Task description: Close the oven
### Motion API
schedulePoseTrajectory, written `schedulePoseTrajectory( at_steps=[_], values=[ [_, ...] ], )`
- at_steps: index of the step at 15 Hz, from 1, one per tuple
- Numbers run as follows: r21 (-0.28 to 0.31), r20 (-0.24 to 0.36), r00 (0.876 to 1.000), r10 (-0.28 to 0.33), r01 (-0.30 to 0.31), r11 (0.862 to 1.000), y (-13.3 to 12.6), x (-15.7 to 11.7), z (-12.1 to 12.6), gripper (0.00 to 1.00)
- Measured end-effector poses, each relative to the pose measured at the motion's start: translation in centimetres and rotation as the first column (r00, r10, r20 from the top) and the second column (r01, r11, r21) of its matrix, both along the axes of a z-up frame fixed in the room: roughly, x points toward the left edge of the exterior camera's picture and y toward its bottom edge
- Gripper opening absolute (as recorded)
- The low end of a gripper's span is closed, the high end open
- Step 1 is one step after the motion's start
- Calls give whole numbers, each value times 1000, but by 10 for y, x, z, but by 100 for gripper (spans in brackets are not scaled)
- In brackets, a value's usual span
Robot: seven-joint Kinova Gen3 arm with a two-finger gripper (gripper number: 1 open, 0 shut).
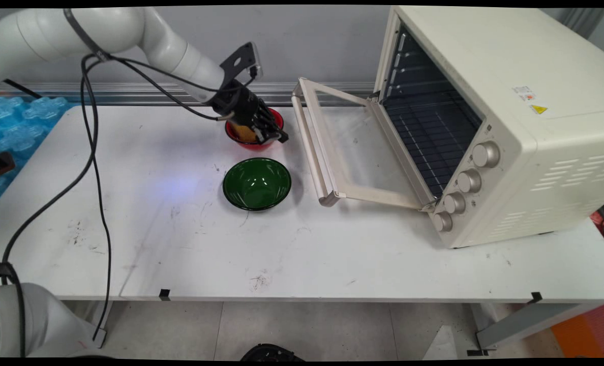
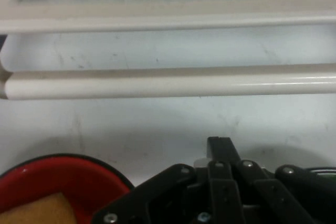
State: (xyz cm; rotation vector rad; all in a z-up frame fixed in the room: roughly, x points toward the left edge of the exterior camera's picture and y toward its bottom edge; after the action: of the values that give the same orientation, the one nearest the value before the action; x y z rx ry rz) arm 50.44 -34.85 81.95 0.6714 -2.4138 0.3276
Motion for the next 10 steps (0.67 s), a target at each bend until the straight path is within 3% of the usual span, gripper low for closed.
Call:
schedulePoseTrajectory(
  at_steps=[10],
  values=[
    [-71,-52,997,-48,44,996,-10,-4,-38,0]
  ],
)
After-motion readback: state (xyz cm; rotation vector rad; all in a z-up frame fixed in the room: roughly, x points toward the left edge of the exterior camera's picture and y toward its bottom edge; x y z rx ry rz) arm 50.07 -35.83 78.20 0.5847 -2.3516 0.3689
